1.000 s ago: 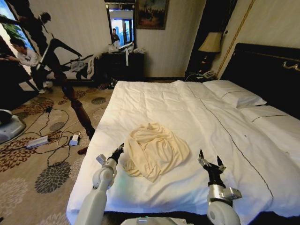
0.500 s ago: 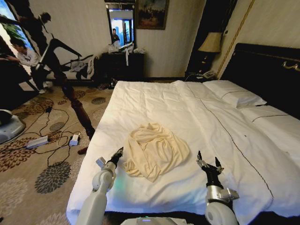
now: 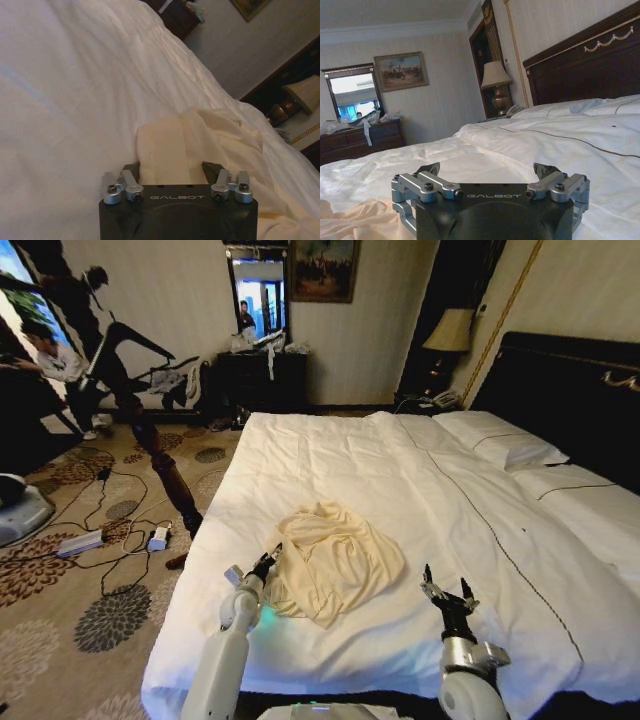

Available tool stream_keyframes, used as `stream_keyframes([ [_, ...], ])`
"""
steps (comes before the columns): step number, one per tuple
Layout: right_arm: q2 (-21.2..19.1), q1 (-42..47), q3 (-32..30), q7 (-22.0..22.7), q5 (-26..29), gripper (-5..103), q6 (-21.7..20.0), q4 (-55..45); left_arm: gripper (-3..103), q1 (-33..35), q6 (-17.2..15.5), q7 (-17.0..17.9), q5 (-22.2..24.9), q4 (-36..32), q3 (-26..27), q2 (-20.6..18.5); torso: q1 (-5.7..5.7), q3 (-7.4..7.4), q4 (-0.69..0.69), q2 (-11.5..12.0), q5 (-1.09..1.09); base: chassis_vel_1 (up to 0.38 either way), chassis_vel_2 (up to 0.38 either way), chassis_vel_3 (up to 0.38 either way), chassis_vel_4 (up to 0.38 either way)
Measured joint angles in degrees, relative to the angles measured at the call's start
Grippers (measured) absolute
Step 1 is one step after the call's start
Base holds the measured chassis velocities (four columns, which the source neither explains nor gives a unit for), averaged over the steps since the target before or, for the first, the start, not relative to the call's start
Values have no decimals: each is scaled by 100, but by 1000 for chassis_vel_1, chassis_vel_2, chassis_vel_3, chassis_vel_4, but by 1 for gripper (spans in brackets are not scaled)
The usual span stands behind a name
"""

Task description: Pick up the clothes from the bed and hang them on the clothes hanger.

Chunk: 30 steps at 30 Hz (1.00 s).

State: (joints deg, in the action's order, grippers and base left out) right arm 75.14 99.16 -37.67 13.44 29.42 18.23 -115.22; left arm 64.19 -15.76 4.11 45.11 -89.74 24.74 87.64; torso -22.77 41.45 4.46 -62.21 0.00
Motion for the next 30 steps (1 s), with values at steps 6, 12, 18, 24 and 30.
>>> stream_keyframes([
  [6, 0, -2, 5, 3, -1, 100, 4, 3, 50, 14, 26, -33, -64, -48, -20, -23, 0, 0, 0, 0, 0, 0, 0, 0, 0],
  [12, 24, -8, 77, 4, -41, 100, 9, 20, 28, 64, 31, -36, -60, -180, -21, -71, 0, 0, 0, 0, 0, 0, 0, 0, 0],
  [18, 24, 11, 87, 5, -61, 100, 15, 7, 6, 107, 31, -35, -64, -318, -43, -127, 0, 0, 0, 0, 0, 0, 0, 0, 0],
  [24, 0, 63, 69, 5, -66, 100, 21, -65, 0, -93, -73, 145, 65, -1076, -132, -485, 0, 0, 0, 0, -2, 0, 0, 0, 0],
  [30, -2, 81, 73, 8, -83, 100, 26, -96, 0, -732, -453, 685, 1032, -2488, -167, -1594, 0, 0, -1, 0, -1, 0, 0, 0, 0],
])
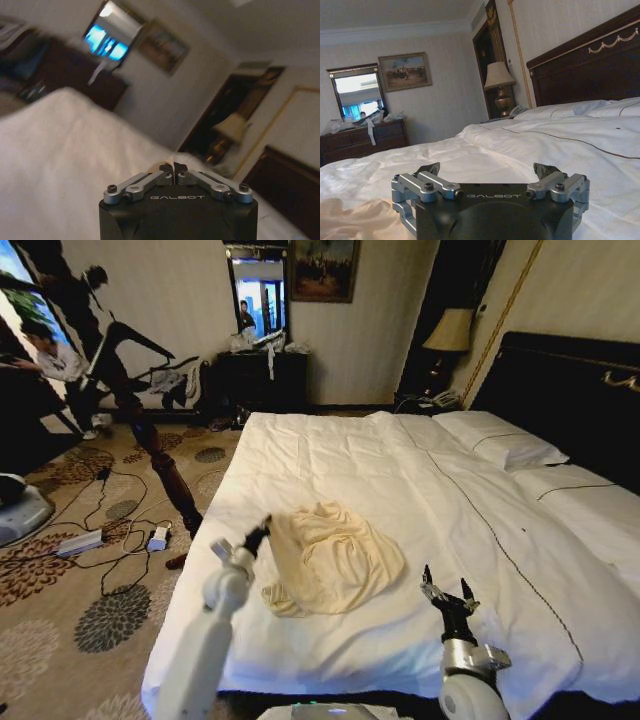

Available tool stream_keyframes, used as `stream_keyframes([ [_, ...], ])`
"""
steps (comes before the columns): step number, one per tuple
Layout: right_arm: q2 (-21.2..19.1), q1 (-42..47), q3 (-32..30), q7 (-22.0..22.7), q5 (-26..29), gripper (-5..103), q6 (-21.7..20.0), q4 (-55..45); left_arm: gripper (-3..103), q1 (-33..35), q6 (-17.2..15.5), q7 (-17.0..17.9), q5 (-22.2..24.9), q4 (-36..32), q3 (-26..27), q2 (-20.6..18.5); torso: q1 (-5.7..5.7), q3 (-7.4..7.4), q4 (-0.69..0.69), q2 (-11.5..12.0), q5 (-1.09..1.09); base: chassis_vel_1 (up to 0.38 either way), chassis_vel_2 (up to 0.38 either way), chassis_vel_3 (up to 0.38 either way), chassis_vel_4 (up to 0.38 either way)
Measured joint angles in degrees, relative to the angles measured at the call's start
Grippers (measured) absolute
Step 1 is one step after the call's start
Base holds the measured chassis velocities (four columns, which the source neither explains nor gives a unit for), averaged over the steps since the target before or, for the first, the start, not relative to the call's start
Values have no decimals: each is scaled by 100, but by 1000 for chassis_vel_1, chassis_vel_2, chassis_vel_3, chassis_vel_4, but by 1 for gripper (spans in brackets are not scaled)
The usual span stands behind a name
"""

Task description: Pick up the clothes from the bed and hang them on the clothes hanger.

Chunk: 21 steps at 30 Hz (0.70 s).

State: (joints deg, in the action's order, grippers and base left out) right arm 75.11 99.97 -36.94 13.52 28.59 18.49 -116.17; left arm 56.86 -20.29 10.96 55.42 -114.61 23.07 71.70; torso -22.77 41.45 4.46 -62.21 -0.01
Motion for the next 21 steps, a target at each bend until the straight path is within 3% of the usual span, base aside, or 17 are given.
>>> stream_keyframes([
  [1, 7, -2, 17, 0, -9, 100, 1, -1, 0, -164, -76, 145, 333, -271, 50, -277, 0, 0, 0, 0, 0, 0, 0, 0, 0],
  [2, 7, -2, 17, 0, -9, 100, 1, -1, 0, -164, -76, 145, 333, -271, 50, -277, 0, 0, 0, 0, 0, 0, 0, 0, 0],
  [6, 36, -14, 72, 2, -38, 100, 1, -2, 0, -542, -194, 349, 1146, -956, 265, -943, 0, 0, 1, 0, 0, 0, 0, 0, 0],
  [10, 51, -20, 87, 3, -48, 100, 2, 9, 0, -728, -212, 405, 1671, -1350, 497, -1340, 1, 0, -1, 0, 0, 0, 0, 0, 0],
  [14, 66, -20, 102, 5, -64, 100, 3, 41, 0, -838, -206, 444, 1868, -1462, 625, -1560, 1, 0, 0, 0, 0, 0, 0, 0, 0],
  [21, 103, 0, 148, 7, -108, 100, 5, 40, 0, -804, -192, 457, 1843, -1487, 684, -1554, 1, 0, 0, 1, 0, 0, 0, 0, 0],
])
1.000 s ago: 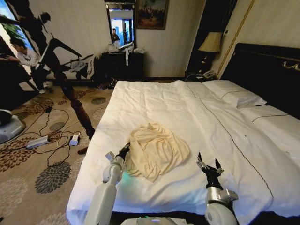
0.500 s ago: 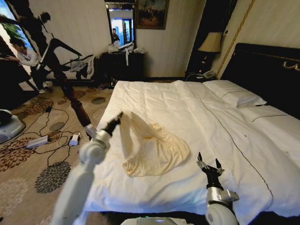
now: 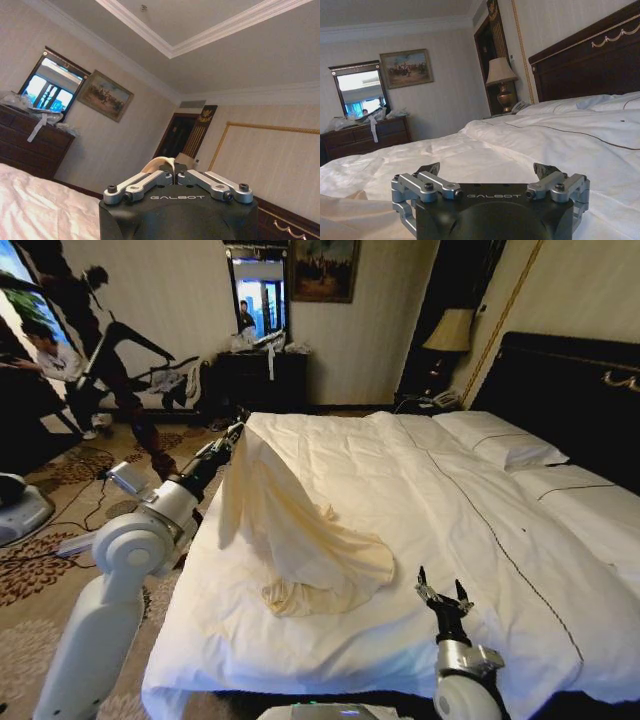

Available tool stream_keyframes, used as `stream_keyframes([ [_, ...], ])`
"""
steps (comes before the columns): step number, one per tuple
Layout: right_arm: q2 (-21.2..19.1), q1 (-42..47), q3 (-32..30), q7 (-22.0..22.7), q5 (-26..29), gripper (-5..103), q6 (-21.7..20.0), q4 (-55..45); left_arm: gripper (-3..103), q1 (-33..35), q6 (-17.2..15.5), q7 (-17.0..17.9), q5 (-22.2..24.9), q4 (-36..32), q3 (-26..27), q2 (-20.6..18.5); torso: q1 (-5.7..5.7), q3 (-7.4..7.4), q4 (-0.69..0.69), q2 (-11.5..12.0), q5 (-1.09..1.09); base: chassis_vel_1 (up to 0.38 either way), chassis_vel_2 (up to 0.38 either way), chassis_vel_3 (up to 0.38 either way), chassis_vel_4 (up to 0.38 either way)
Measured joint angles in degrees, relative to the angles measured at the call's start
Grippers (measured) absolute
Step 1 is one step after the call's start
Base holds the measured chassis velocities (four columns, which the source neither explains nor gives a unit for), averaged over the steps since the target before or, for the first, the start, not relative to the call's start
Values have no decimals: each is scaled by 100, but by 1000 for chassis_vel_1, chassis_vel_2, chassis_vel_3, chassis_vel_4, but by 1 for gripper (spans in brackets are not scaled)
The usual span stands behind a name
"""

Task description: Pick up the clothes from the bed and hang them on the clothes hanger.

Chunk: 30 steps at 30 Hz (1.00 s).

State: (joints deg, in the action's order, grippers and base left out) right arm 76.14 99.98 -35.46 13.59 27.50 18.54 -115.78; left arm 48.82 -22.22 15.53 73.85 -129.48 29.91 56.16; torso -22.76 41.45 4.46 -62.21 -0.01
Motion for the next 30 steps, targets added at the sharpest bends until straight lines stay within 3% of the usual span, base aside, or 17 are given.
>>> stream_keyframes([
  [9, -7, 60, -45, 1, -5, 100, 26, -37, 0, 144, -18, -17, -141, -37, -22, 54, 0, 0, 1, 0, 2, 0, 0, 0, 0],
  [13, 1, 45, -22, 1, -9, 100, 38, -37, 0, 759, -119, -48, -275, -199, -249, 100, 0, 0, 1, 0, 2, 0, 0, 0, 0],
  [16, -5, 16, -1, 1, -10, 100, 52, -13, 0, 1687, -206, -524, -1122, -256, -763, 199, 0, -1, -2, 0, 2, 0, 0, 0, 0],
  [17, -5, 16, -1, 1, -10, 100, 52, -13, 0, 1687, -206, -524, -1122, -256, -763, 199, 0, -1, -2, 0, 2, 0, 0, 0, 0],
  [19, -32, 21, -8, 1, -7, 100, 66, 0, 0, 2234, -201, -672, -1768, 33, -1292, 376, 0, -1, 0, 0, 2, 0, 0, 0, 0],
  [25, -61, 54, -43, 1, 0, 100, 87, 12, 0, 2504, -222, -653, -2153, 389, -1970, 698, 0, -1, 1, 0, 2, 0, 0, 0, 0],
  [30, -69, 57, -75, 0, 8, 100, 108, 42, 0, 2629, -443, -558, -2404, 659, -2539, 925, 0, 0, 0, -1, 3, 0, 0, 0, 0],
])
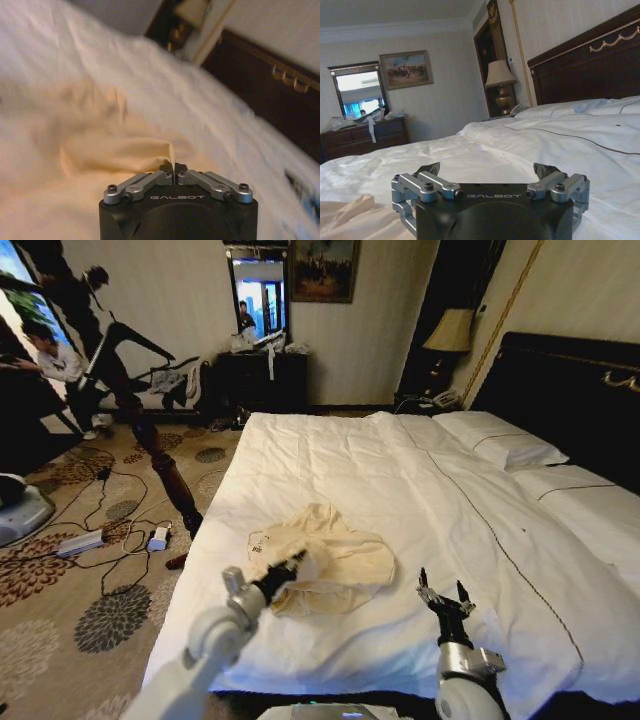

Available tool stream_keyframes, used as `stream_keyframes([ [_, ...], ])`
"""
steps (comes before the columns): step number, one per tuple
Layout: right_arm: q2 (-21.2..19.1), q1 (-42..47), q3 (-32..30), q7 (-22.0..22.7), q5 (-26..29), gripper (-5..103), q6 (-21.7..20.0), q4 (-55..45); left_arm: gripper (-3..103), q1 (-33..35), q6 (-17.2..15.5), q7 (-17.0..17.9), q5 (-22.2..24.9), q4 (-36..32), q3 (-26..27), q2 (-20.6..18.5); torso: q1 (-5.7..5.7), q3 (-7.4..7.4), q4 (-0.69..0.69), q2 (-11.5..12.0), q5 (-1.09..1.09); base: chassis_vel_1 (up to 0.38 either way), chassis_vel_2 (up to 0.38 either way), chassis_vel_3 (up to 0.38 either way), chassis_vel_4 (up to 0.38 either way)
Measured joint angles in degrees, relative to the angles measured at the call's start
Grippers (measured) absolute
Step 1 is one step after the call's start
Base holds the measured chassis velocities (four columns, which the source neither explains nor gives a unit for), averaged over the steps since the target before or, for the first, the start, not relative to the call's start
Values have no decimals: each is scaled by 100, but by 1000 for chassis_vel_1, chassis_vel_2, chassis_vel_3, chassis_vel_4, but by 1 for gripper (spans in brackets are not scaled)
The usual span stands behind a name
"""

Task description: Pick up the clothes from the bed and hang them on the clothes hanger.

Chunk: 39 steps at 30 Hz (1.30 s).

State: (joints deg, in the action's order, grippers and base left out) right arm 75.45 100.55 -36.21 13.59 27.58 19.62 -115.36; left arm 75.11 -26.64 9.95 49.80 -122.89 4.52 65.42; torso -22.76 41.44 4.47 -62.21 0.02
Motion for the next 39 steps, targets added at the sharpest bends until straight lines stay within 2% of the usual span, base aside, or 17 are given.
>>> stream_keyframes([
  [6, 5, -15, -12, -1, 9, 100, 19, 43, -3, 149, -562, 386, -697, 349, -489, 296, 0, 0, 0, 0, -1, 0, 0, 0, 0],
  [8, 4, -13, -26, -1, 13, 100, 24, 47, 7, 171, -763, 527, -744, 333, -504, 283, 0, 0, 0, 0, -1, 0, 0, 0, 0],
  [10, 1, -10, -46, -1, 16, 100, 34, 54, 7, 188, -976, 646, -708, 261, -496, 248, 0, 0, 0, 0, -2, 0, 0, 0, 0],
  [11, -4, -9, -63, -1, 19, 100, 44, 67, 19, 218, -1272, 765, -563, 123, -437, 186, 0, 0, 0, 0, -3, 0, 0, 0, 0],
  [12, -7, -8, -71, -1, 21, 100, 49, 78, 19, 256, -1429, 822, -437, -6, -368, 126, 0, 0, 0, 0, -2, 0, 0, 0, 0],
  [18, -14, -9, -98, -2, 27, 100, 65, 86, 40, 487, -1598, 481, -698, -633, 70, -275, 0, 0, -2, 0, -3, 0, 0, 0, 0],
  [19, -25, -18, -128, -1, 53, 100, 70, 92, 51, 559, -1597, 379, -747, -867, 230, -407, -1, 0, 1, 0, -2, 0, 0, 0, 0],
  [21, -47, -37, -138, 0, 81, 100, 70, 105, 51, 608, -1589, 352, -765, -974, 318, -452, -1, 0, 1, -1, -2, 0, 0, 0, 0],
  [23, -149, -115, -143, -12, 249, 100, 67, 119, 62, 699, -1435, 336, -851, -1141, 577, -485, -1, 1, 0, 0, -2, 0, 0, 0, 0],
  [25, -234, -158, -134, -28, 392, 100, 48, 114, 62, 724, -1310, 376, -960, -1183, 799, -463, -1, 0, 0, 0, -2, 0, 0, 0, 0],
  [26, -453, -247, -66, -110, 828, 100, -46, 18, 73, 731, -1070, 551, -1307, -1117, 1213, -372, -1, 0, 1, 0, 1, 0, 0, 0, 0],
  [29, -1183, -476, 116, -229, 1766, 100, -354, -188, 83, 765, -679, 990, -1932, -579, 1940, -169, -1, 0, 4, 0, -4, 0, 0, 0, 0],
  [30, -1774, -762, 340, -239, 2433, 100, -718, -246, 89, 971, -360, 1206, -2173, -132, 2453, -8, -2, 1, -2, 0, -4, 0, 0, 0, 0],
  [33, -2207, -1052, 549, -94, 3116, 100, -1173, -339, 93, 1234, 63, 1142, -2319, 83, 2867, 138, -2, 2, -3, 1, -3, 0, 0, 0, 0],
  [35, -2702, -1594, 889, 133, 4272, 100, -1941, -524, 99, 1660, 677, 897, -2654, 220, 3348, 365, -2, 1, -1, 0, -1, 0, 0, 0, 0],
  [36, -2702, -1594, 889, 133, 4272, 100, -1941, -524, 99, 1660, 677, 897, -2654, 220, 3348, 365, -2, 1, -1, 0, -1, 0, 0, 0, 0],
  [39, -3011, -2423, 1496, 242, 5109, 100, -2521, -570, 100, 2103, 1354, 696, -3103, 291, 3619, 797, -1, 1, 0, 0, -4, 0, 0, 0, 0],
])
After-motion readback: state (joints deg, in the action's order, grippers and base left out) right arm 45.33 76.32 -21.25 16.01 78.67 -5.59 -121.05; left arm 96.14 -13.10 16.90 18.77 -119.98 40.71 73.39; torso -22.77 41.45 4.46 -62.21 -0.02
